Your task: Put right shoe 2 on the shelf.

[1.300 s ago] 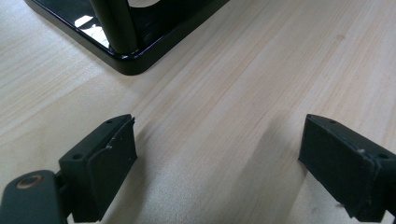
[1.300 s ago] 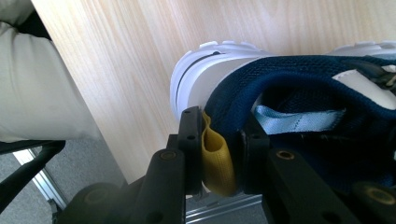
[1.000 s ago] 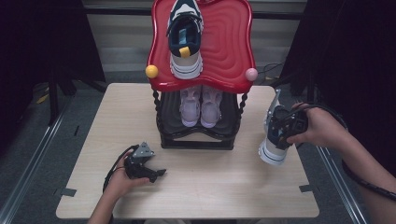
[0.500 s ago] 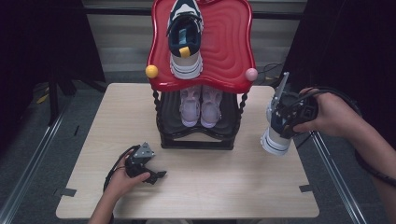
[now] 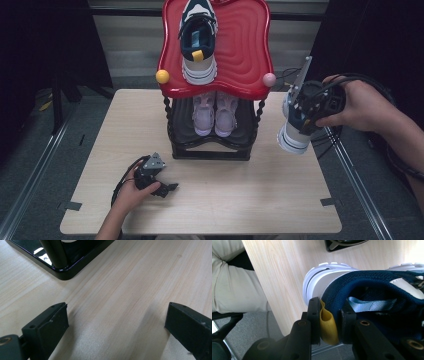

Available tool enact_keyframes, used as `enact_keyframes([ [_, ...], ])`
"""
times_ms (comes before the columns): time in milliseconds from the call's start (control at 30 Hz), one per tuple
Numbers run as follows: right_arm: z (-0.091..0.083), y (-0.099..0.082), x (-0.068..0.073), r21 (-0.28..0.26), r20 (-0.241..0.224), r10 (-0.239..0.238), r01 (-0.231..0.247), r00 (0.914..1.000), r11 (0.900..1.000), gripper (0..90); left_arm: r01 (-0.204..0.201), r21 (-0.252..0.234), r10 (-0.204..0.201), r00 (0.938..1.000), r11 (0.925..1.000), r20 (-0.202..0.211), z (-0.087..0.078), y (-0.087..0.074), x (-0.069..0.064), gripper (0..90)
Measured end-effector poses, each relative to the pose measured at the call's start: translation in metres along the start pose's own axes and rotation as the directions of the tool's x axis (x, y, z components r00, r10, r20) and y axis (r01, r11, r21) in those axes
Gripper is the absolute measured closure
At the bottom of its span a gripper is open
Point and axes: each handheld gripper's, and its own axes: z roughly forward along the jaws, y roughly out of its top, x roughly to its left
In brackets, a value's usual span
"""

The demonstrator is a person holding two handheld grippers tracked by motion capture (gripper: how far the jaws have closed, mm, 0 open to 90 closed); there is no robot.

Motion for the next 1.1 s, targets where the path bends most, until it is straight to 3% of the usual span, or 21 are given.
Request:
enact_keyframes([
  [500,-0.063,0.012,-0.010,0.001,0.079,-0.016,0.016,0.9967,0.9999,74.8,0.001,-0.005,-0.001,1.0000,1.0000,0.002,0.000,0.000,0.000,4.0],
  [1100,-0.121,0.031,-0.019,-0.015,0.197,-0.025,0.028,0.9800,0.9995,74.8,0.000,-0.005,0.000,1.0000,1.0000,0.001,0.000,0.000,0.000,4.0],
])
